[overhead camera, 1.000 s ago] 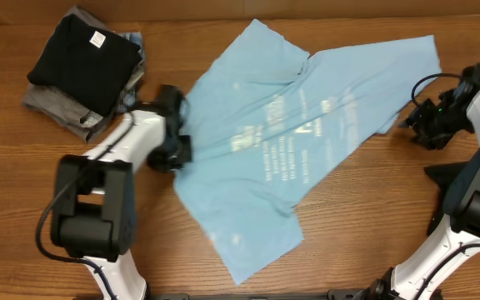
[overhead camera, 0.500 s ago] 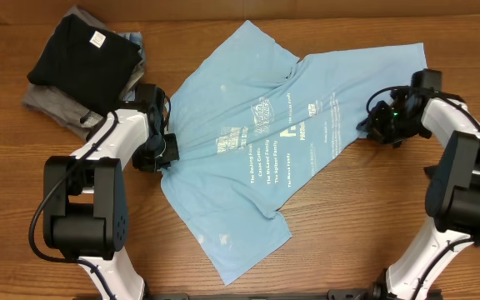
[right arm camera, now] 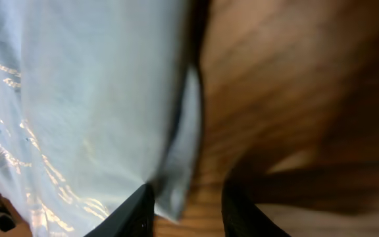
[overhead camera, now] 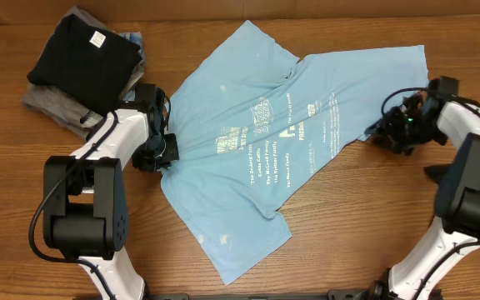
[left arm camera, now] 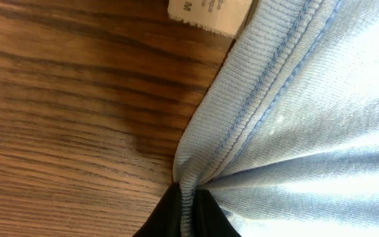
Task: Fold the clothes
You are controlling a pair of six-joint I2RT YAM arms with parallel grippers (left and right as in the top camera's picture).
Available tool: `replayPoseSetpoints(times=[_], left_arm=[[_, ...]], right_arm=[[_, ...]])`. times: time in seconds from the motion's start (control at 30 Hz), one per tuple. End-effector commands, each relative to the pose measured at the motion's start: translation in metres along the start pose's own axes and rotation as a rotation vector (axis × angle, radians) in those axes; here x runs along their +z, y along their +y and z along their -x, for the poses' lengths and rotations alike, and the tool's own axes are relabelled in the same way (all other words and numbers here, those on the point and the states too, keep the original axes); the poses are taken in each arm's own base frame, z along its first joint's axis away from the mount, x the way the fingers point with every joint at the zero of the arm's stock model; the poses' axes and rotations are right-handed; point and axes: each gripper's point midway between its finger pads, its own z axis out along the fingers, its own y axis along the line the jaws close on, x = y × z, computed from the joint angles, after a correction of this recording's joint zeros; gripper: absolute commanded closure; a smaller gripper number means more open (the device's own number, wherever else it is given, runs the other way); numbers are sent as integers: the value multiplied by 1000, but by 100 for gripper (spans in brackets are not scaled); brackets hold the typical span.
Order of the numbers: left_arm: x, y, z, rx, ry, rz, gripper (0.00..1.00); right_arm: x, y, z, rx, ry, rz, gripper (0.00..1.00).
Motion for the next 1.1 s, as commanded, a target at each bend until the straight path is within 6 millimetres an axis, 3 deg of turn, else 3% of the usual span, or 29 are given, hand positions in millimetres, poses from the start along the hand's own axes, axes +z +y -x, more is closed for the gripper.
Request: replayPoseSetpoints(times=[0.0,0.27,0.33,0.4,0.43,0.53,0.63,0.73,0.87,1.0,1.03,1.07], left_arm=[[31,8,-24,29,106,60,90],[31,9,-24,30,107,61,89],[31,9,-24,32,107,60,89],[31,9,-24,33,107,61,89],[31,9,-24,33,108,61,89],[30,10,-25,38,112,67,89],[30,16,-26,38,112,100,89],[29,23,-25,25,115,116,89],[28,37,-23,-11,121,125,90],[26,50,-19,-53,121,120,91],[25,53,-18,-59,122,119,91],[24,55,-16,-56,122,117,91]], right_arm=[[8,-6,-11,-44,36,-21,64],[15,6,-14,-90,36,-20,69],[16,8,-14,-105,32,-22,74],[17,5,-13,-104,27,-47,92],[16,4,-13,-98,28,-50,96],[0,5,-12,-69,34,-58,96],[-46,5,1,-40,-17,-107,96],[-111,10,11,-22,-108,-169,96],[-199,16,7,21,-237,-259,96],[-270,8,-4,145,-371,-366,96],[-285,7,-7,170,-404,-381,83],[-296,8,-9,187,-429,-385,50]])
